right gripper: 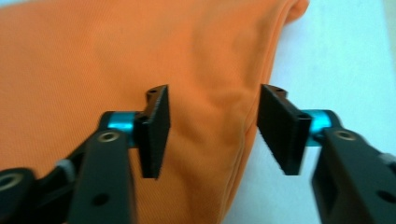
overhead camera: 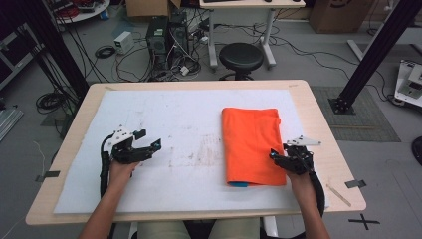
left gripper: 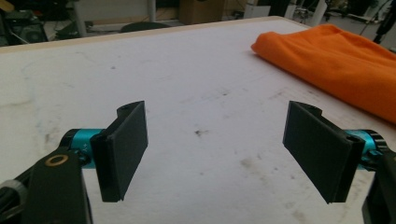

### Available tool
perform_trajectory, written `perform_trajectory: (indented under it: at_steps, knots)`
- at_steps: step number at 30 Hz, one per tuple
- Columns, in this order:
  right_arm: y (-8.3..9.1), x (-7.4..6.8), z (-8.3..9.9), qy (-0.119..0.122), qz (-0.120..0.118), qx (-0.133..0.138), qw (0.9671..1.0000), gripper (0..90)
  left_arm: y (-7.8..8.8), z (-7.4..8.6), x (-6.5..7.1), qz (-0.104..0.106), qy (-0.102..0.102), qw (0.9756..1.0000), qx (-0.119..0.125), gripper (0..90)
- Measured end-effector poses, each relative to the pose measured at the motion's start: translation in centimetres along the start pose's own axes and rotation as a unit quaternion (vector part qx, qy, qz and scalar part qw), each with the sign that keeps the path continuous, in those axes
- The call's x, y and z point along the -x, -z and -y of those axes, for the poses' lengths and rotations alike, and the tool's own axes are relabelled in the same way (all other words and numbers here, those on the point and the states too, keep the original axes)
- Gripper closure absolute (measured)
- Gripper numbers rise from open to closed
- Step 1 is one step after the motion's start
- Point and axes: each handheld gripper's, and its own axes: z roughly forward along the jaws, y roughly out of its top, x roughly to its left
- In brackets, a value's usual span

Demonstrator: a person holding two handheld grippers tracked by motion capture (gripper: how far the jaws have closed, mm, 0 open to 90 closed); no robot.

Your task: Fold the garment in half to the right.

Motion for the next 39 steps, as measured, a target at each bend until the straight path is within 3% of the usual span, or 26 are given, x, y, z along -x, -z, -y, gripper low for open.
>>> perform_trajectory:
  at_steps: [5,8,11,14,23,27,31,39]
  knots:
    - [0.5,0.1,-0.4,-0.005,0.016,0.020,0.9997,34.5,-1.1,-1.4,2.6,0.031,-0.006,0.9994,0.011,22.1]
    - [0.7,0.4,-0.4,-0.005,0.029,0.023,0.9993,31.3,-2.6,-2.3,4.7,0.055,-0.015,0.9984,0.003,22.1]
    - [0.9,0.6,-0.4,-0.009,0.029,0.026,0.9992,29.2,-4.6,-2.9,7.1,0.086,-0.015,0.9961,-0.013,22.0]
    - [0.9,0.7,-0.3,-0.011,0.021,0.029,0.9993,26.7,-6.3,-3.5,9.3,0.111,-0.028,0.9933,-0.018,22.0]
    - [0.9,0.8,-0.1,-0.011,0.019,0.026,0.9994,26.6,-11.0,-4.3,14.2,0.152,-0.046,0.9867,-0.035,22.0]
    - [1.0,0.9,0.0,-0.012,0.018,0.028,0.9994,26.7,-12.4,-3.7,15.7,0.173,-0.055,0.9821,-0.050,22.5]
    - [1.0,0.9,0.0,-0.012,0.018,0.030,0.9993,26.7,-13.4,-2.9,16.7,0.191,-0.078,0.9758,-0.073,25.7]
    - [1.0,0.8,-0.1,-0.010,0.015,0.029,0.9994,26.7,-14.3,-1.5,17.1,0.175,-0.120,0.9687,-0.128,26.3]
